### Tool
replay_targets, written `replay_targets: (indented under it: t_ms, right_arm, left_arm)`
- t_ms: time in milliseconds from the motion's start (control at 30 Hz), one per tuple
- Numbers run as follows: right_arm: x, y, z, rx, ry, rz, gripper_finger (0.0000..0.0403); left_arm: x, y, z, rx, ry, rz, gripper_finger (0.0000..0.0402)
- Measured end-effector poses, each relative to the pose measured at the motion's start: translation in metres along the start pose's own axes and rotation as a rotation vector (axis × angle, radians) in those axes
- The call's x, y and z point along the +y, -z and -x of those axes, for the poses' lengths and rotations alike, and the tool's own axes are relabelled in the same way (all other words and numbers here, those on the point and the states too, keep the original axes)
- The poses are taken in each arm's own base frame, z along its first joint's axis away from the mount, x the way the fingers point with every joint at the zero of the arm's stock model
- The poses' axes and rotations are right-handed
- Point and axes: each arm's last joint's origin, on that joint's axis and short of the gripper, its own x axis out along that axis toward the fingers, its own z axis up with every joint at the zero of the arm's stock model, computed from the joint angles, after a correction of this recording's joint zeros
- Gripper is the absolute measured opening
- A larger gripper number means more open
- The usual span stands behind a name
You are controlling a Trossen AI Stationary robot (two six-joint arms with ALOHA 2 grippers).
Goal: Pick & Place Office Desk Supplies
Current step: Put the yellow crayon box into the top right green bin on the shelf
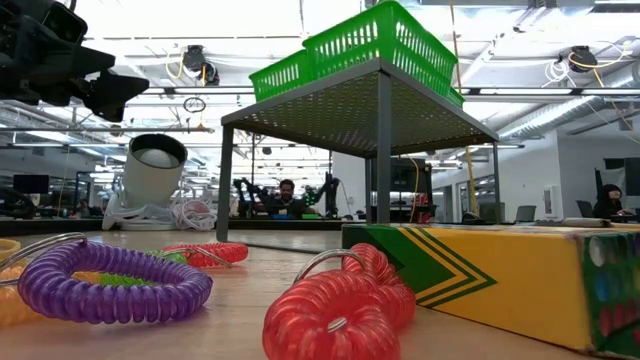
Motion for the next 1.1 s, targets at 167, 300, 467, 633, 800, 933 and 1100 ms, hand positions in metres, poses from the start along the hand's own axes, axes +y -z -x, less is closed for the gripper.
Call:
replay_targets:
  t_ms: [167,300,467,633,800,933,1100]
  right_arm:
    - [0.008,0.011,-0.014,0.067,-0.027,-0.038,0.0207]
    - [0.012,0.031,-0.033,0.177,0.069,-0.017,0.0205]
    - [0.013,0.075,-0.056,0.432,0.275,0.051,0.0205]
    - [0.013,0.123,-0.072,0.688,0.355,0.017,0.0212]
    - [0.025,0.155,-0.081,0.827,0.298,-0.036,0.0216]
    - [0.036,0.163,-0.077,0.895,0.268,-0.110,0.0210]
    - [0.044,0.169,-0.056,1.050,0.350,-0.100,0.0203]
  left_arm:
    - [0.000,0.000,0.000,-0.001,0.000,0.000,0.0264]
    - [0.000,0.000,0.000,0.000,0.000,0.000,0.0264]
    - [0.000,0.000,0.000,0.000,0.000,0.000,0.0264]
    - [0.000,0.000,0.000,0.000,0.000,0.000,0.0264]
    - [0.000,0.000,0.000,-0.001,0.000,0.000,0.0264]
    - [0.000,0.000,0.000,-0.001,0.000,0.000,0.0264]
    - [0.000,0.000,0.000,-0.001,0.000,0.000,0.0264]
